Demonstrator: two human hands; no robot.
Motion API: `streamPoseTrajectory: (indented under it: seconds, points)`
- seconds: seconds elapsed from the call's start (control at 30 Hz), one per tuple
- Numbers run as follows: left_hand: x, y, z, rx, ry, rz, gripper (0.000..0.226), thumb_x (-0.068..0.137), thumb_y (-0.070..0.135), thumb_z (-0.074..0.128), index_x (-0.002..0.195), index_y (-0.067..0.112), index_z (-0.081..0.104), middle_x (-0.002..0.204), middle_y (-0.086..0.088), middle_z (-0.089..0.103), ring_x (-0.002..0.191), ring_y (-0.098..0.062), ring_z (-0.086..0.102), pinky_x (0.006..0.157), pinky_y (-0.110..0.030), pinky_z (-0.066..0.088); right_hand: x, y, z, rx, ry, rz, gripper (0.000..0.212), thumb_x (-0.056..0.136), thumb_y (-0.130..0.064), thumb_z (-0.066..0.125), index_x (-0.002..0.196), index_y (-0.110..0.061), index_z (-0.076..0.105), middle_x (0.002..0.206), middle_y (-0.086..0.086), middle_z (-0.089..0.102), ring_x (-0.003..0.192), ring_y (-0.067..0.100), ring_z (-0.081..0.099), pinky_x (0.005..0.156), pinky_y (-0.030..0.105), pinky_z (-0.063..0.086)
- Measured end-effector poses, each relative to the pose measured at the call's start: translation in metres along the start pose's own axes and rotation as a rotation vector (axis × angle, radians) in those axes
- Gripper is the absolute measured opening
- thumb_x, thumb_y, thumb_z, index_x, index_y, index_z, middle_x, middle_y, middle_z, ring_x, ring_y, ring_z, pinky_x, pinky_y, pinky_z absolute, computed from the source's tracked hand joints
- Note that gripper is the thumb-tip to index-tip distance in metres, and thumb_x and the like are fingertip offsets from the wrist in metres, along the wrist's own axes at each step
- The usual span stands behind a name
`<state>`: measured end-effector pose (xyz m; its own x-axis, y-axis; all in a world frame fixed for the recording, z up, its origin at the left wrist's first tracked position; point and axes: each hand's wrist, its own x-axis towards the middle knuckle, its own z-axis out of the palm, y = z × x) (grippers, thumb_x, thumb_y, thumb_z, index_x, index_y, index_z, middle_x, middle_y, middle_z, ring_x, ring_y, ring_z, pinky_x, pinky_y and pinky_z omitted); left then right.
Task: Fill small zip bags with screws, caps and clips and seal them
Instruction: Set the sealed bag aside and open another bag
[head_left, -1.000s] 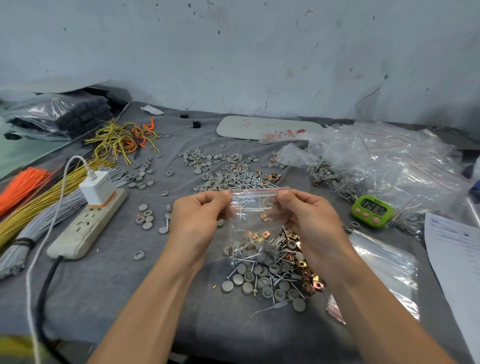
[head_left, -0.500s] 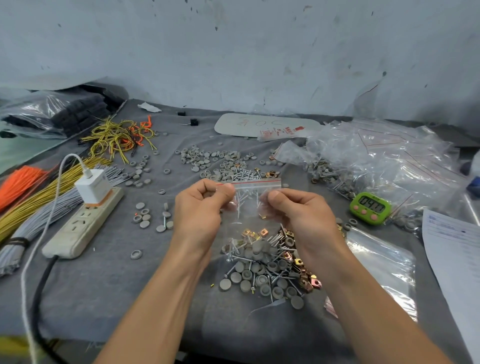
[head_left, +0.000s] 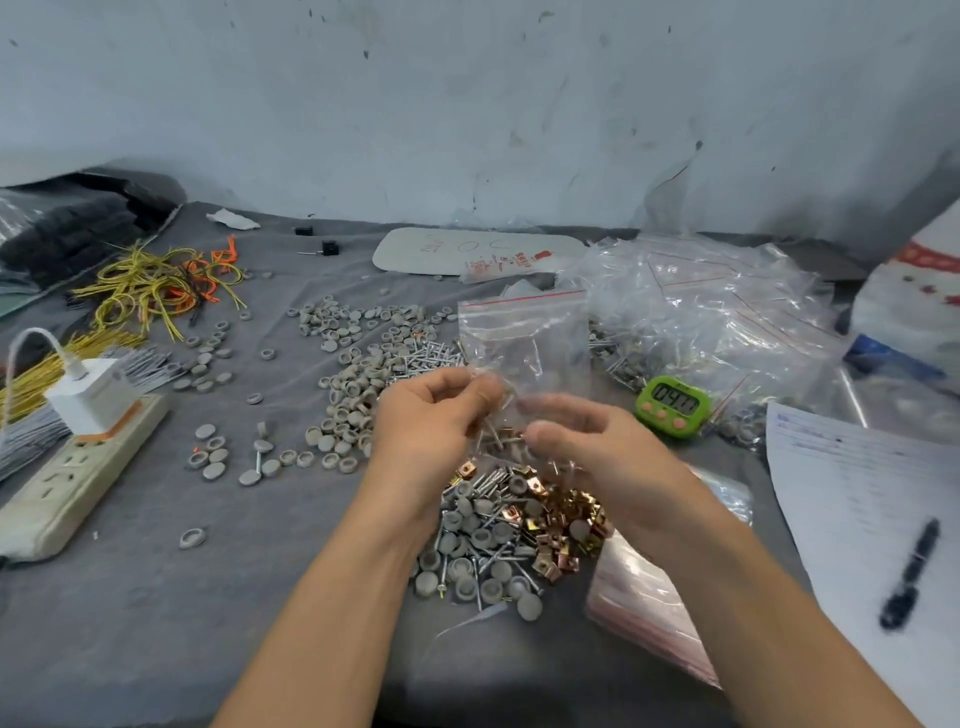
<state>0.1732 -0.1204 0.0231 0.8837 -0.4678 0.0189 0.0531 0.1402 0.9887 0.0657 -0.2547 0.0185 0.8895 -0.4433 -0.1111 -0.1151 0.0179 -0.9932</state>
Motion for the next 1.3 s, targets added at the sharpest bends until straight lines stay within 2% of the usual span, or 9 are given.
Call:
streamPoseTrajectory:
  seconds: [0.1, 0.2, 0.4, 0.47, 0.57, 0.73, 0.93, 1.17, 1.3]
  points:
    - [0.003, -0.003, 0.025, -0.072, 0.002, -0.051, 0.007, 0.091, 0.015, 0.075, 0.091, 0.009, 0.078, 0.076, -0.003, 0.072, 0.067, -0.013, 0.064, 0.061, -0.022, 0.054, -0.005, 0.005, -0.011, 0.019, 0.023, 0.018, 0.016, 0.092, 0.000, 0.069, 0.103, -0.009, 0.076, 0.083, 0.007, 0.077, 0.065, 0.016, 0.071, 0.062, 0.023, 0.055]
    - [0.000, -0.011, 0.052, 0.107, -0.135, -0.118, 0.019, 0.091, 0.030, 0.075, 0.091, 0.012, 0.079, 0.090, -0.009, 0.078, 0.078, -0.019, 0.068, 0.079, -0.036, 0.057, -0.006, 0.005, -0.036, 0.056, 0.124, 0.001, 0.009, 0.094, -0.002, 0.066, 0.095, 0.001, 0.075, 0.076, 0.014, 0.073, 0.060, 0.021, 0.065, 0.059, 0.027, 0.052]
    - [0.005, -0.017, 0.099, 0.131, -0.291, -0.042, 0.023, 0.078, 0.009, 0.085, 0.090, -0.006, 0.073, 0.074, -0.008, 0.070, 0.057, -0.012, 0.059, 0.051, -0.018, 0.045, -0.011, 0.008, -0.083, 0.160, 0.245, 0.031, 0.012, 0.090, -0.008, 0.071, 0.090, 0.003, 0.076, 0.072, 0.015, 0.069, 0.056, 0.022, 0.059, 0.056, 0.029, 0.048]
    - [0.009, -0.017, 0.117, 0.006, -0.411, -0.053, 0.040, 0.076, 0.004, 0.086, 0.113, 0.008, 0.072, 0.100, -0.003, 0.077, 0.083, -0.010, 0.073, 0.068, -0.019, 0.056, -0.006, 0.002, -0.098, 0.362, 0.336, -0.010, 0.009, 0.090, -0.009, 0.071, 0.093, -0.001, 0.076, 0.080, 0.015, 0.074, 0.064, 0.025, 0.068, 0.064, 0.035, 0.058]
    - [0.011, -0.027, 0.138, 0.158, -0.442, 0.048, 0.095, 0.071, 0.009, 0.091, 0.151, 0.030, 0.045, 0.145, 0.013, 0.056, 0.129, 0.000, 0.055, 0.106, -0.027, 0.050, 0.007, -0.001, -0.125, 0.588, 0.671, -0.079, 0.037, 0.093, -0.006, 0.071, 0.127, -0.013, 0.058, 0.102, 0.011, 0.071, 0.078, 0.020, 0.074, 0.072, 0.035, 0.061]
    - [0.013, -0.033, 0.122, 0.479, -0.327, 0.200, 0.078, 0.071, 0.034, 0.085, 0.139, 0.053, 0.051, 0.124, 0.037, 0.056, 0.120, 0.009, 0.053, 0.101, -0.029, 0.050, -0.001, 0.017, -0.141, 0.144, 1.057, -0.030, 0.071, 0.082, -0.007, 0.069, 0.145, -0.035, 0.048, 0.105, -0.005, 0.074, 0.091, 0.015, 0.074, 0.083, 0.037, 0.061]
    - [0.019, -0.023, 0.079, 0.662, -0.035, 0.162, 0.055, 0.083, 0.020, 0.082, 0.133, 0.035, 0.065, 0.129, 0.016, 0.066, 0.118, -0.005, 0.060, 0.104, -0.033, 0.049, -0.014, 0.016, -0.109, -0.273, 0.914, -0.128, 0.051, 0.088, -0.012, 0.068, 0.132, -0.038, 0.060, 0.102, -0.022, 0.073, 0.096, -0.003, 0.067, 0.085, 0.022, 0.054]
    - [0.001, -0.021, 0.047, 0.884, -0.046, 0.163, 0.049, 0.087, 0.024, 0.077, 0.133, 0.035, 0.065, 0.133, 0.014, 0.064, 0.110, 0.001, 0.052, 0.095, -0.020, 0.037, -0.026, 0.015, -0.066, -1.007, 0.231, 0.020, 0.029, 0.086, -0.035, 0.073, 0.114, -0.043, 0.072, 0.120, -0.016, 0.072, 0.111, 0.012, 0.066, 0.086, 0.028, 0.043]
    - [-0.006, -0.018, 0.036, 0.929, -0.059, 0.171, 0.045, 0.088, 0.025, 0.075, 0.130, 0.037, 0.066, 0.130, 0.015, 0.064, 0.108, 0.000, 0.053, 0.096, -0.023, 0.040, -0.032, 0.016, -0.068, -1.228, 0.151, 0.036, 0.082, 0.074, -0.052, 0.078, 0.149, -0.042, 0.045, 0.136, -0.008, 0.065, 0.127, 0.021, 0.059, 0.097, 0.035, 0.048]
